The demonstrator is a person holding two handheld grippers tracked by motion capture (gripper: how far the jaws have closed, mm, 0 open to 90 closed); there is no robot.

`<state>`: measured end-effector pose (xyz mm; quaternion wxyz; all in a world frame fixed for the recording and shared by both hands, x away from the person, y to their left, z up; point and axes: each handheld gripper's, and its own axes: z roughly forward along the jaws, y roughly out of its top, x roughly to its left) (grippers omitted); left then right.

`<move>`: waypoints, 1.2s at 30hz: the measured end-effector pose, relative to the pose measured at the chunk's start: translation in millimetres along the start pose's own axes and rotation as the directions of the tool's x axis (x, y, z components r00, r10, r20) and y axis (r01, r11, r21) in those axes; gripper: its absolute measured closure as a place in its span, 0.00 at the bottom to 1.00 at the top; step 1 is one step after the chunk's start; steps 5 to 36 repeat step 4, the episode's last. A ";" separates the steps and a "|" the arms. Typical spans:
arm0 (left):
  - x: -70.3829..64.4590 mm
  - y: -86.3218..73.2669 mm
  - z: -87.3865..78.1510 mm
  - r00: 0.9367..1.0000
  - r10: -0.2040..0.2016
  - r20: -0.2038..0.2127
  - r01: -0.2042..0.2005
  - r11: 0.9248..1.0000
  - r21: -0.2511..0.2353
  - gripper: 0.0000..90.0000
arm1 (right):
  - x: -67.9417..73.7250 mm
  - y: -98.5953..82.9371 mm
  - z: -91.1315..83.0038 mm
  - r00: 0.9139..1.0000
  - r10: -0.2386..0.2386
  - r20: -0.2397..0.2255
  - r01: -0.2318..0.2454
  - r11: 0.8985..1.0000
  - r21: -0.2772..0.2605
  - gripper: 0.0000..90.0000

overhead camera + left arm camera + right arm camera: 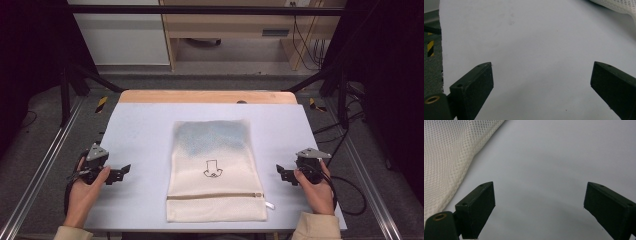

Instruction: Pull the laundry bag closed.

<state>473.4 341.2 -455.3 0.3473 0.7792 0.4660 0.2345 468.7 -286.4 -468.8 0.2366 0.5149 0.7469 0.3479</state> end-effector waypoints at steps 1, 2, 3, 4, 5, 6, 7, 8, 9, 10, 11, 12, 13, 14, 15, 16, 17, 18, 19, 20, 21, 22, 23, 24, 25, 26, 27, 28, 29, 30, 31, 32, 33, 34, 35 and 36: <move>-0.9 -0.2 0.4 1.000 -0.003 0.001 0.003 1.000 0.000 0.05 | -0.6 -1.2 -0.3 1.000 0.003 -0.011 -0.003 1.000 0.004 0.12; -1.9 0.1 0.7 1.000 0.003 -0.001 -0.003 1.000 -0.003 0.05 | -0.8 -2.0 -0.4 1.000 -0.001 -0.006 0.001 1.000 0.008 0.12; -2.6 0.4 1.0 1.000 0.009 0.003 -0.009 1.000 -0.005 0.05 | -1.1 -2.2 -0.9 1.000 -0.001 -0.001 0.001 1.000 0.002 0.12; -3.9 0.8 1.6 1.000 0.008 0.008 -0.008 1.000 -0.008 0.05 | -1.1 -1.8 -1.5 1.000 0.005 -0.002 -0.005 1.000 -0.004 0.11; -3.9 0.8 1.6 1.000 0.008 0.008 -0.008 1.000 -0.008 0.05 | -1.1 -1.8 -1.5 1.000 0.005 -0.002 -0.005 1.000 -0.004 0.11; -3.9 0.8 1.6 1.000 0.008 0.008 -0.008 1.000 -0.008 0.05 | -1.1 -1.8 -1.5 1.000 0.005 -0.002 -0.005 1.000 -0.004 0.11; -3.9 0.8 1.6 1.000 0.008 0.008 -0.008 1.000 -0.008 0.05 | -1.1 -1.8 -1.5 1.000 0.005 -0.002 -0.005 1.000 -0.004 0.11; -3.9 0.8 1.6 1.000 0.008 0.008 -0.008 1.000 -0.008 0.05 | -1.1 -1.8 -1.5 1.000 0.005 -0.002 -0.005 1.000 -0.004 0.11; -3.9 0.8 1.6 1.000 0.008 0.008 -0.008 1.000 -0.008 0.05 | -1.1 -1.8 -1.5 1.000 0.005 -0.002 -0.005 1.000 -0.004 0.11; -3.9 0.8 1.6 1.000 0.008 0.008 -0.008 1.000 -0.008 0.05 | -1.1 -1.8 -1.5 1.000 0.005 -0.002 -0.005 1.000 -0.004 0.11; -3.9 0.8 1.6 1.000 0.008 0.008 -0.008 1.000 -0.008 0.05 | -1.1 -1.8 -1.5 1.000 0.005 -0.002 -0.005 1.000 -0.004 0.11; -3.9 0.8 1.6 1.000 0.008 0.008 -0.008 1.000 -0.008 0.05 | -1.1 -1.8 -1.5 1.000 0.005 -0.002 -0.005 1.000 -0.004 0.11; -3.9 0.8 1.6 1.000 0.008 0.008 -0.008 1.000 -0.008 0.05 | -1.1 -1.8 -1.5 1.000 0.005 -0.002 -0.005 1.000 -0.004 0.11; -3.9 0.8 1.6 1.000 0.008 0.008 -0.008 1.000 -0.008 0.05 | -1.1 -1.8 -1.5 1.000 0.005 -0.002 -0.005 1.000 -0.004 0.11; -3.9 0.8 1.6 1.000 0.008 0.008 -0.008 1.000 -0.008 0.05 | -1.1 -1.8 -1.5 1.000 0.005 -0.002 -0.005 1.000 -0.004 0.11; -3.9 0.8 1.6 1.000 0.008 0.008 -0.008 1.000 -0.008 0.05 | -1.1 -1.8 -1.5 1.000 0.005 -0.002 -0.005 1.000 -0.004 0.11; -3.9 0.8 1.6 1.000 0.008 0.008 -0.008 1.000 -0.008 0.05 | -1.1 -1.8 -1.5 1.000 0.005 -0.002 -0.005 1.000 -0.004 0.11; -3.9 0.8 1.6 1.000 0.008 0.008 -0.008 1.000 -0.008 0.05 | -1.1 -1.8 -1.5 1.000 0.005 -0.002 -0.005 1.000 -0.004 0.11; -3.9 0.8 1.6 1.000 0.008 0.008 -0.008 1.000 -0.008 0.05 | -1.1 -1.8 -1.5 1.000 0.005 -0.002 -0.005 1.000 -0.004 0.11; -3.9 0.8 1.6 1.000 0.008 0.008 -0.008 1.000 -0.008 0.05 | -1.1 -1.8 -1.5 1.000 0.005 -0.002 -0.005 1.000 -0.004 0.11; -3.9 0.8 1.6 1.000 0.008 0.008 -0.008 1.000 -0.008 0.05 | -1.1 -1.8 -1.5 1.000 0.005 -0.002 -0.005 1.000 -0.004 0.11; -3.9 0.8 1.6 1.000 0.008 0.008 -0.008 1.000 -0.008 0.05 | -1.1 -1.8 -1.5 1.000 0.005 -0.002 -0.005 1.000 -0.004 0.11; -3.9 0.8 1.6 1.000 0.008 0.008 -0.008 1.000 -0.008 0.05 | -1.1 -1.8 -1.5 1.000 0.005 -0.002 -0.005 1.000 -0.004 0.11; -3.9 0.8 1.6 1.000 0.008 0.008 -0.008 1.000 -0.008 0.05 | -1.1 -1.8 -1.5 1.000 0.005 -0.002 -0.005 1.000 -0.004 0.11; -3.9 0.8 1.6 1.000 0.008 0.008 -0.008 1.000 -0.008 0.05 | -1.1 -1.8 -1.5 1.000 0.005 -0.002 -0.005 1.000 -0.004 0.11; -3.9 0.8 1.6 1.000 0.008 0.008 -0.008 1.000 -0.008 0.05 | -1.1 -1.8 -1.5 1.000 0.005 -0.002 -0.005 1.000 -0.004 0.11; -3.9 0.8 1.6 1.000 0.008 0.008 -0.008 1.000 -0.008 0.05 | -1.1 -1.8 -1.5 1.000 0.005 -0.002 -0.005 1.000 -0.004 0.11; -3.9 0.8 1.6 1.000 0.008 0.008 -0.008 1.000 -0.008 0.05 | -1.1 -1.8 -1.5 1.000 0.005 -0.002 -0.005 1.000 -0.004 0.11; -3.9 0.8 1.6 1.000 0.008 0.008 -0.008 1.000 -0.008 0.05 | -1.1 -1.8 -1.5 1.000 0.005 -0.002 -0.005 1.000 -0.004 0.11; -3.9 0.8 1.6 1.000 0.008 0.008 -0.008 1.000 -0.008 0.05 | -1.1 -1.8 -1.5 1.000 0.005 -0.002 -0.005 1.000 -0.004 0.11; -3.9 0.8 1.6 1.000 0.008 0.008 -0.008 1.000 -0.008 0.05 | -1.1 -1.8 -1.5 1.000 0.005 -0.002 -0.005 1.000 -0.004 0.11; -3.9 0.8 1.6 1.000 0.008 0.008 -0.008 1.000 -0.008 0.05 | -1.1 -1.8 -1.5 1.000 0.005 -0.002 -0.005 1.000 -0.004 0.11; -3.9 0.8 1.6 1.000 0.008 0.008 -0.008 1.000 -0.008 0.05 | -1.1 -1.8 -1.5 1.000 0.005 -0.002 -0.005 1.000 -0.004 0.11; -3.9 0.8 1.6 1.000 0.008 0.008 -0.008 1.000 -0.008 0.05 | -1.1 -1.8 -1.5 1.000 0.005 -0.002 -0.005 1.000 -0.004 0.11; -3.9 0.8 1.6 1.000 0.008 0.008 -0.008 1.000 -0.008 0.05 | -1.1 -1.8 -1.5 1.000 0.005 -0.002 -0.005 1.000 -0.004 0.11; -3.9 0.8 1.6 1.000 0.008 0.008 -0.008 1.000 -0.008 0.05 | -1.1 -1.8 -1.5 1.000 0.005 -0.002 -0.005 1.000 -0.004 0.11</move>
